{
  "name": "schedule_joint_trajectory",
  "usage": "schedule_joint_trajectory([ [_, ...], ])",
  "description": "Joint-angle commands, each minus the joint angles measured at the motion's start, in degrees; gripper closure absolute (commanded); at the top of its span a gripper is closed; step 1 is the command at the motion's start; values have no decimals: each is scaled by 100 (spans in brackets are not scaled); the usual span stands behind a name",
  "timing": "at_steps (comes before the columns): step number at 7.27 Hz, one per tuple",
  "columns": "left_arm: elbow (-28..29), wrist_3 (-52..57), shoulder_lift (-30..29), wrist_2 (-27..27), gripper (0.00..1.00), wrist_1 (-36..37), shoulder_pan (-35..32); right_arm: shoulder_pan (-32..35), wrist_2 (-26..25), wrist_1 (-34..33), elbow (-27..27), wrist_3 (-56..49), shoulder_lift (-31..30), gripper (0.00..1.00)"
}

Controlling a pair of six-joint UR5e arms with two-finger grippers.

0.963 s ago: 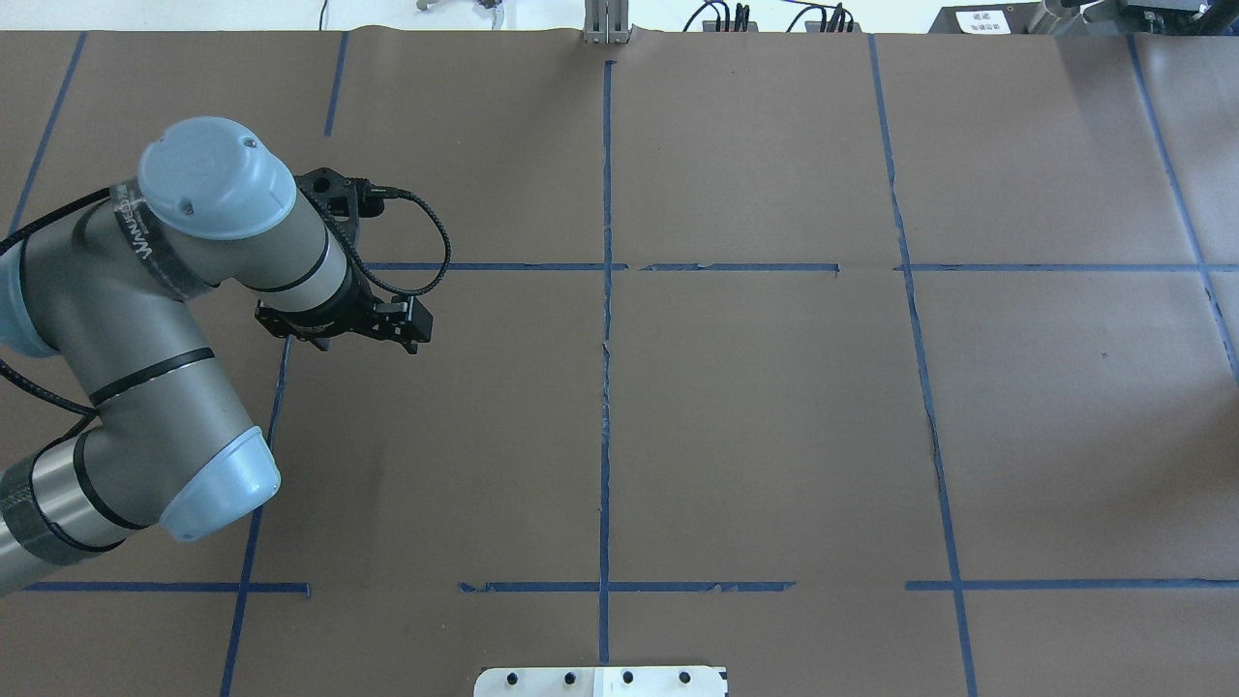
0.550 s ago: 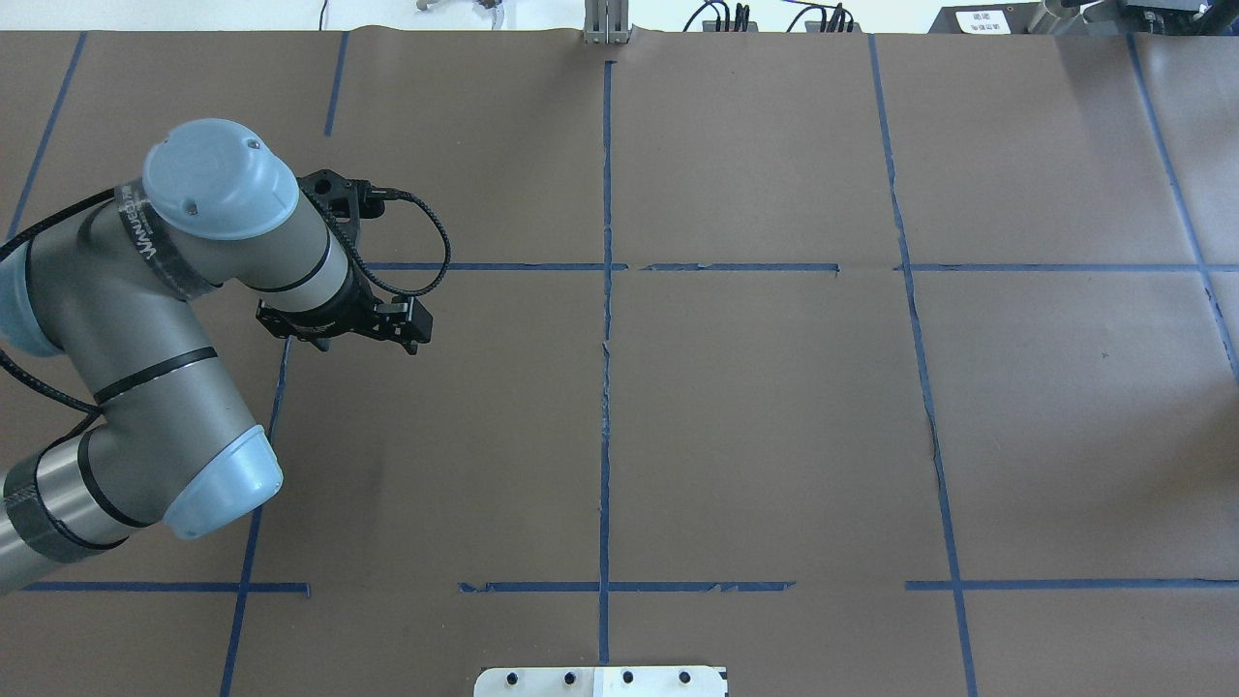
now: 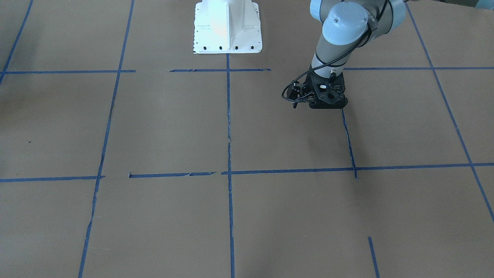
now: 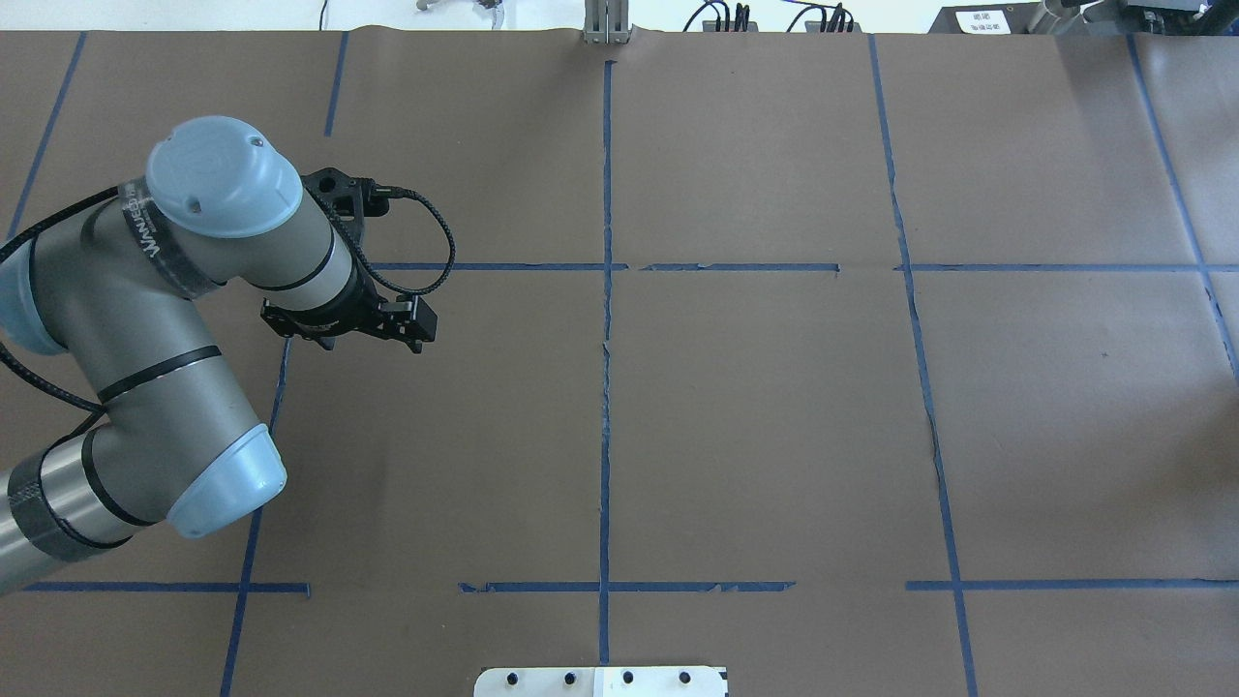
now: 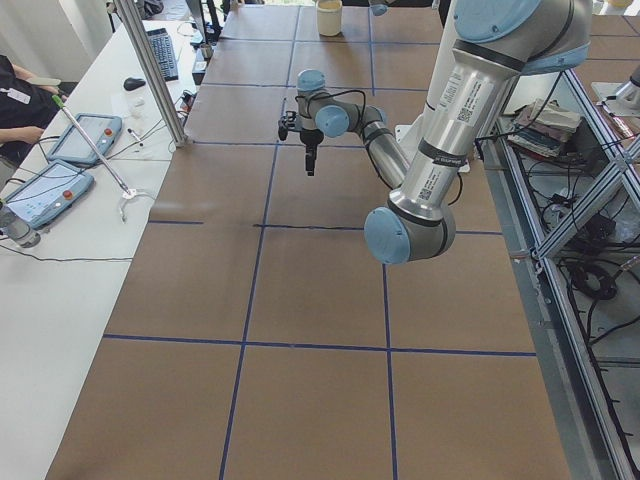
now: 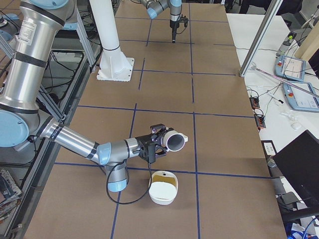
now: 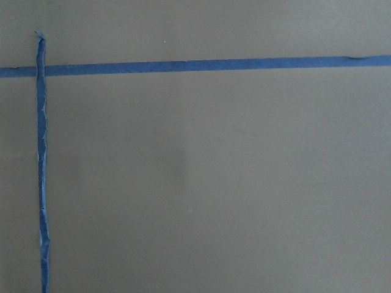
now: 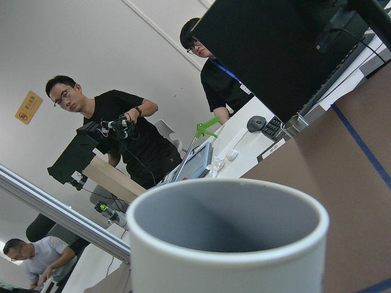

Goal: Left arm hands cup to right arm to dump lemon

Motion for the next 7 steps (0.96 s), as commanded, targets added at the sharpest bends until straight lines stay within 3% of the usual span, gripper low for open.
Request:
schedule_joint_trajectory([
  [1,9,3,-6,-12,0,-2,-3,210,363,-1136,610,-1593,110,89],
  [4,0,21,-163,-47,0,24,15,-340,1090,-1902,611,-4202,1047,93],
  [5,-17,29,-181,-212,0,42,24,-710,1041,-2383,637,-4465,1417,91],
  [7,0,3,-190,-539,0,94,-73,-1134,901,-3261,628,-4966,2269,75],
])
